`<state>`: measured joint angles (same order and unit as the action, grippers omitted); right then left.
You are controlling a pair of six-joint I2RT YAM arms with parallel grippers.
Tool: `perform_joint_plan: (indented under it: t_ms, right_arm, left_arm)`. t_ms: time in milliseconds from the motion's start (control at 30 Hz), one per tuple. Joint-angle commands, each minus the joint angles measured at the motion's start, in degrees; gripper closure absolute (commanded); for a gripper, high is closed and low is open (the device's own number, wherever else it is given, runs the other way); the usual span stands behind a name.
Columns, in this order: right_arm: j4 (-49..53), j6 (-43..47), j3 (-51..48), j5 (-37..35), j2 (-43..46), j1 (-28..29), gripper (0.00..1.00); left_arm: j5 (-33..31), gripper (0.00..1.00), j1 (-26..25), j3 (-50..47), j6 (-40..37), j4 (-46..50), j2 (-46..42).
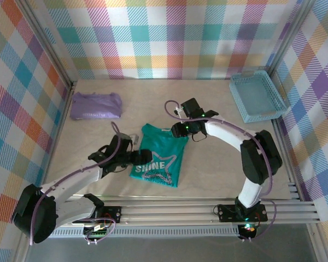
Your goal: Fold the inside-out t-shirt
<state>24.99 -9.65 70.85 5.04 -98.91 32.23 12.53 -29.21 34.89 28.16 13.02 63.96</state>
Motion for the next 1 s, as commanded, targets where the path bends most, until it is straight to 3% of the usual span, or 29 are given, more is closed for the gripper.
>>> perform_joint_plan:
  t_ms: [0, 67, 367, 600, 967]
  right_arm:
    - [-1.32, -5.24, -2.95, 6.0, 1.06, -3.6, 0.39]
    - [-2.07, -7.8, -3.63, 6.7, 0.1, -5.27, 0.32]
    - [-5.08, -13.2, -1.24, 11.44, -9.18, -6.22, 0.23]
    - [-8.02, -15.87, -2.13, 16.01, -12.69, -5.27, 0.24]
    - [-14.35, -19.88, -4.12, 20.33, -13.7, -4.38, 0.39]
  left_arm:
    - [1.2, 0.19, 6.85, 7.2, -3.73, -5.11, 7.62]
    - [2.96, 0.19, 9.1, 12.92, -5.74, -5.78, 16.08]
    - [7.76, 0.12, 12.25, 32.18, -14.43, 1.11, 41.02]
    - [14.36, 0.14, 11.66, 35.65, -16.09, 2.4, 47.65]
    - [23.16, 0.33, 10.93, 31.81, -15.08, -1.19, 49.19]
